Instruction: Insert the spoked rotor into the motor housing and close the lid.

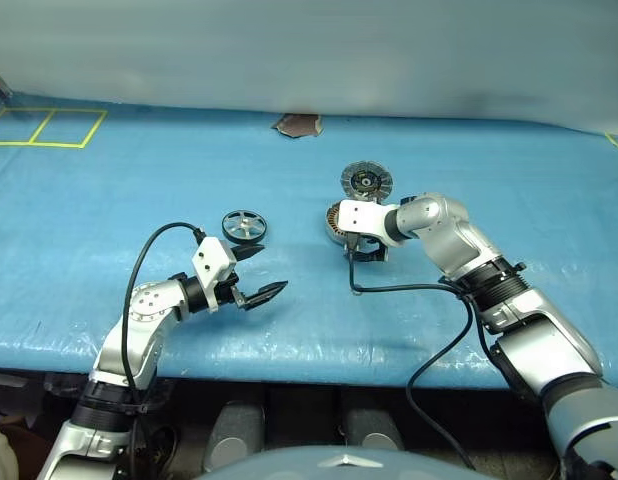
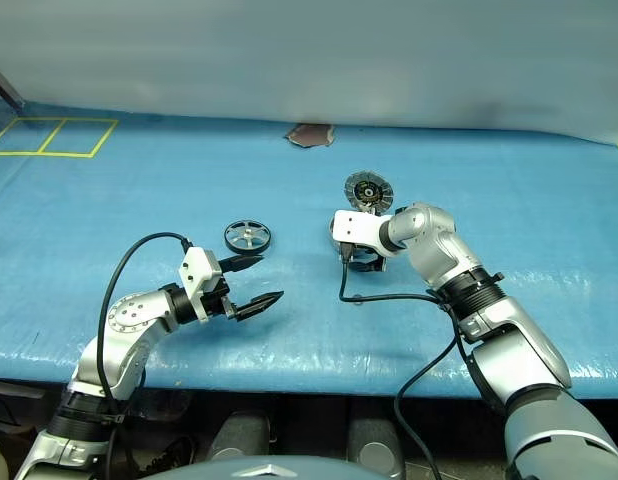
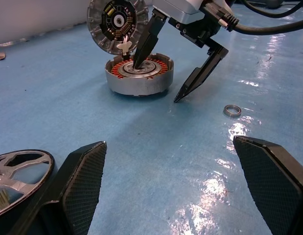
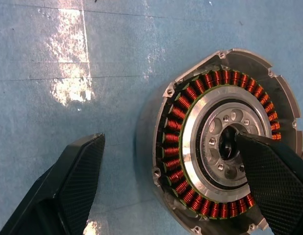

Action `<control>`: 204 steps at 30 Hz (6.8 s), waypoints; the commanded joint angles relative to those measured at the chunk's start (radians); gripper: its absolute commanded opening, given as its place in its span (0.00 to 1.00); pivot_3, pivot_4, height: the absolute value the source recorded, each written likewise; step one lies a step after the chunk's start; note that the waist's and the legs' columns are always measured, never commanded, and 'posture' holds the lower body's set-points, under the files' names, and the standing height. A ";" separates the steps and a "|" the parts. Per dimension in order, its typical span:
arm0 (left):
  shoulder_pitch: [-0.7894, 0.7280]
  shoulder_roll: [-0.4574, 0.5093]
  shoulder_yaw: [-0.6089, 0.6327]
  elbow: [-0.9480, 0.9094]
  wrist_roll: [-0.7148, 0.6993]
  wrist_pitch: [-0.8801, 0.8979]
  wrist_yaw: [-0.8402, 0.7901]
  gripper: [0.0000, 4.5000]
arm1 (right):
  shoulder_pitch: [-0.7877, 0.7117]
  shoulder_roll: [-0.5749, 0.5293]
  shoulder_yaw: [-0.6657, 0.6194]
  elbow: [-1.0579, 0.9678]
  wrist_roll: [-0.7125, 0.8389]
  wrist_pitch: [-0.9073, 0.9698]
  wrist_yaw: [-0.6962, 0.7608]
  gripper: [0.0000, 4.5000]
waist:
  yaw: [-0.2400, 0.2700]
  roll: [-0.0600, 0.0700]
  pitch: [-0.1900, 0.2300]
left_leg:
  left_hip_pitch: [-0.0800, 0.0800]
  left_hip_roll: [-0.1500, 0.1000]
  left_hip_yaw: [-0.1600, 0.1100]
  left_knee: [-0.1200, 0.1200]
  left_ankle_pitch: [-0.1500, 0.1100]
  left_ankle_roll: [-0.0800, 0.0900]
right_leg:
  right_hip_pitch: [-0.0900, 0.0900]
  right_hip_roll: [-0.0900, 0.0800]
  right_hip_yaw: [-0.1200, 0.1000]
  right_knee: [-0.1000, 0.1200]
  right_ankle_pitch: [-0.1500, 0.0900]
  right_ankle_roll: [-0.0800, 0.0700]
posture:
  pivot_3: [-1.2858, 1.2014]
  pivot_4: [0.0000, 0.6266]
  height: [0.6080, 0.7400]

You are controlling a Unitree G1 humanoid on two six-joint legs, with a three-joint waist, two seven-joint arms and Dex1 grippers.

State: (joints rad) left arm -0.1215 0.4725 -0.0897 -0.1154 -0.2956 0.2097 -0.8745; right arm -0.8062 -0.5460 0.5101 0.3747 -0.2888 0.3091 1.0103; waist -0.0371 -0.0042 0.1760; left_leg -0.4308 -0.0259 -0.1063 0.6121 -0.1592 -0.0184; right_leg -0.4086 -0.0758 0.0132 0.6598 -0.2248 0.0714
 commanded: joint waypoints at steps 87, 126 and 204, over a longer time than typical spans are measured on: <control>-0.126 0.016 0.000 0.074 -0.092 0.055 -0.146 1.00 | 0.914 0.316 -0.343 -0.962 0.221 0.462 -0.590 0.98 | 0.010 -0.002 -0.001 | 0.000 0.001 -0.001 -0.001 -0.001 -0.002 | -0.001 0.000 -0.001 0.000 -0.001 -0.002 | 0.52 0.24 1.00; -0.090 0.004 -0.089 0.159 -0.018 -0.055 -0.222 1.00 | 0.906 0.258 -0.318 -0.912 0.262 0.533 -0.708 0.16 | 0.016 -0.003 -0.002 | 0.000 0.001 -0.002 0.000 -0.001 -0.002 | -0.002 -0.002 -0.001 -0.001 -0.001 -0.002 | 0.52 0.24 1.00; 0.003 0.033 -0.020 0.110 0.004 -0.112 -0.083 1.00 | 0.432 0.379 -0.166 -0.577 0.306 0.340 -0.589 0.43 | 0.000 -0.002 -0.001 | -0.001 0.001 -0.002 -0.002 -0.001 -0.002 | -0.002 -0.001 -0.002 0.000 -0.001 -0.003 | 0.52 0.24 1.00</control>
State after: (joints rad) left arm -0.1132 0.5042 -0.1270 0.0361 -0.2886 0.1190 -0.9598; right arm -0.3704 -0.1764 0.3615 -0.1658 0.0071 0.6746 0.4199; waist -0.0367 -0.0067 0.1745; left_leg -0.4314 -0.0251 -0.1084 0.6100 -0.1598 -0.0200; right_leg -0.4106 -0.0763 0.0112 0.6594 -0.2262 0.0687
